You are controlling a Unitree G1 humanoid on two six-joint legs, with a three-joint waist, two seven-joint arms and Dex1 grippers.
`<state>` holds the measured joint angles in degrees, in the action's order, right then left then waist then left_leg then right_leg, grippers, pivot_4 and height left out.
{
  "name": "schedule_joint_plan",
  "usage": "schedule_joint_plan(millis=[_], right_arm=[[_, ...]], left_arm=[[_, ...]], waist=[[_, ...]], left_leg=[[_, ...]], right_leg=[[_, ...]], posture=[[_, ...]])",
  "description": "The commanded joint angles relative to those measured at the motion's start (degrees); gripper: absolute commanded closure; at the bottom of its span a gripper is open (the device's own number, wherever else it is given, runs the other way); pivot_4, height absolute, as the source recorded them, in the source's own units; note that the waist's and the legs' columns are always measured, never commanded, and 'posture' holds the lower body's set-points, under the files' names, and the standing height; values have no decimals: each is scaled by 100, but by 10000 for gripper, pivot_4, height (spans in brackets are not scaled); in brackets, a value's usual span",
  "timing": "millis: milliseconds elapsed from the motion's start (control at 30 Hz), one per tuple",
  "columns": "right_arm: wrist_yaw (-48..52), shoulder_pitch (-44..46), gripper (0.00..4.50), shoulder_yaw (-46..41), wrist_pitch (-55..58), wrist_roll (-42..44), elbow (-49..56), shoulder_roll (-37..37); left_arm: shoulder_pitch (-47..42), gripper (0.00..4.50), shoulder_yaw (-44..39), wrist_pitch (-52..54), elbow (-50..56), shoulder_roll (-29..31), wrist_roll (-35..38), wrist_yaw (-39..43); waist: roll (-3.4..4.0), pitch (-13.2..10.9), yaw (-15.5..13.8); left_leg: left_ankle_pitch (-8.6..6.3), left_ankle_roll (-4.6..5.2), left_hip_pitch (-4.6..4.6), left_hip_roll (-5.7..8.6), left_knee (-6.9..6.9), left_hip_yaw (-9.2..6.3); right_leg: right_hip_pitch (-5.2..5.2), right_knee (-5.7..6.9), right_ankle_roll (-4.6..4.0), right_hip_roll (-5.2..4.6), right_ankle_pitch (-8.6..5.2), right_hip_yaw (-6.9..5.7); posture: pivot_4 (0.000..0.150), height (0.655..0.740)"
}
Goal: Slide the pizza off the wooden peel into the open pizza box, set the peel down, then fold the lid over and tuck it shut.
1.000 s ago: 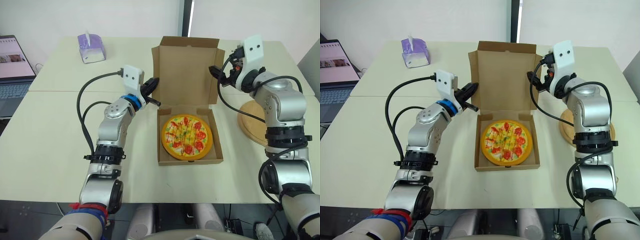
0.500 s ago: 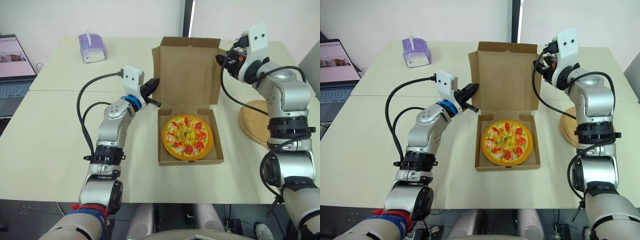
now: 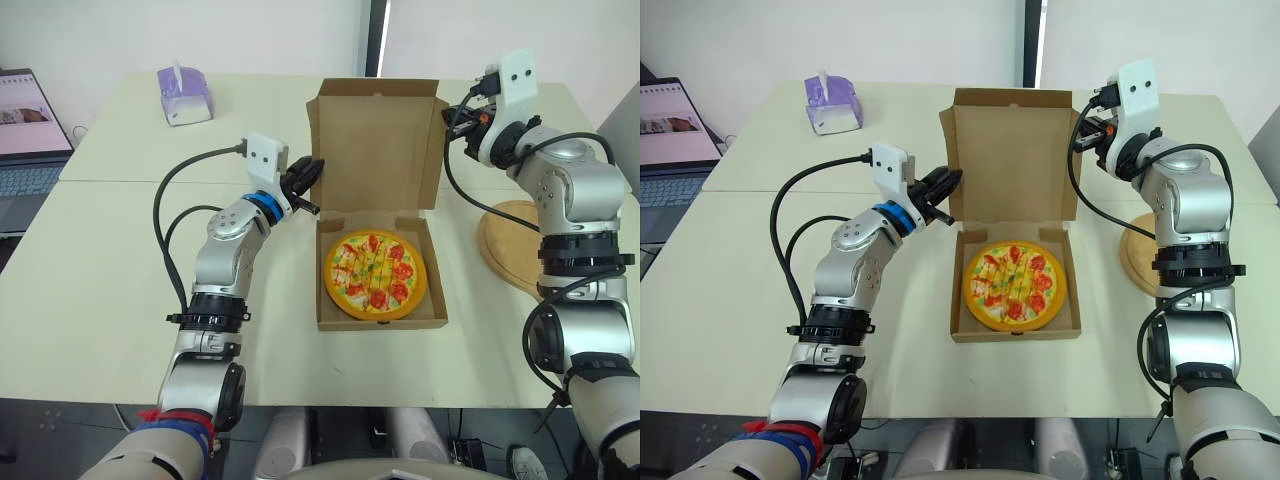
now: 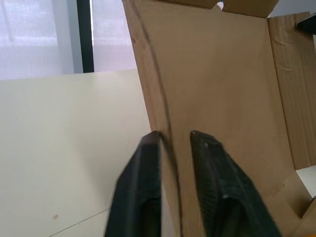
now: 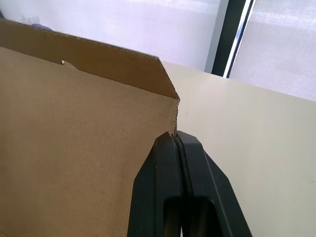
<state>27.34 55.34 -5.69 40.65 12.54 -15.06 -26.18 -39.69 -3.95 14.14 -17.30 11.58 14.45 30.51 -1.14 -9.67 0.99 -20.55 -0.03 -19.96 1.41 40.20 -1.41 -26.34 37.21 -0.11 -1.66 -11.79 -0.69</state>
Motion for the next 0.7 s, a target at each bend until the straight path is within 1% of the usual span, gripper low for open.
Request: schedule_joint_plan(millis=[33,133,200,233,367,533,567,600,700], right_arm=[[-67,173,45000,-132,-6,67,210,-65],[-109,140,45000,-143,69,110,355,-41],[-148,84,45000,-142,143,146,516,-5],[-170,54,45000,-139,185,167,598,18],[-254,-64,45000,-140,341,235,871,84],[-309,-100,45000,-141,414,280,956,60],[-315,-106,45000,-143,424,286,966,55],[-318,-106,45000,-144,428,288,968,51],[-326,-104,45000,-140,438,289,969,39]], left_arm=[[-53,22106,-86,74,380,36,82,-143],[-180,13602,-118,98,442,36,5,-381],[-390,6505,-118,125,409,18,-85,-625],[-500,3678,-102,159,387,9,-116,-710],[-937,3678,-114,354,233,-73,-224,-1177],[-1109,3678,-68,714,197,-73,-280,-1432],[-1081,7452,-28,788,221,-53,-303,-1437],[-1056,8696,14,868,246,-28,-330,-1435],[-981,18301,4,1261,379,-30,-293,-1496]], waist=[[0,0,0],[0,0,-2],[0,0,-5],[0,0,-7],[-1,0,-36],[0,1,-39],[0,1,-39],[0,1,-40],[0,1,-41]], left_leg=[[0,0,0,0,0,0],[0,0,0,0,0,0],[0,0,-1,0,0,0],[0,0,-1,0,0,0],[0,0,-1,0,1,0],[0,0,2,0,0,1],[0,0,2,0,0,1],[0,0,1,0,0,1],[0,0,1,0,1,1]], right_leg=[[0,0,0,0,0,0],[0,0,0,0,0,0],[0,0,0,0,0,0],[0,0,0,0,0,0],[0,0,1,0,1,0],[0,1,1,2,1,1],[0,2,1,2,1,1],[0,2,1,2,1,1],[0,1,1,2,1,1]], posture=[[1500,7400],[1500,7400],[1500,7400],[1500,7400],[1500,7400],[1500,7400],[1500,7400],[1500,7400],[1500,7400]])
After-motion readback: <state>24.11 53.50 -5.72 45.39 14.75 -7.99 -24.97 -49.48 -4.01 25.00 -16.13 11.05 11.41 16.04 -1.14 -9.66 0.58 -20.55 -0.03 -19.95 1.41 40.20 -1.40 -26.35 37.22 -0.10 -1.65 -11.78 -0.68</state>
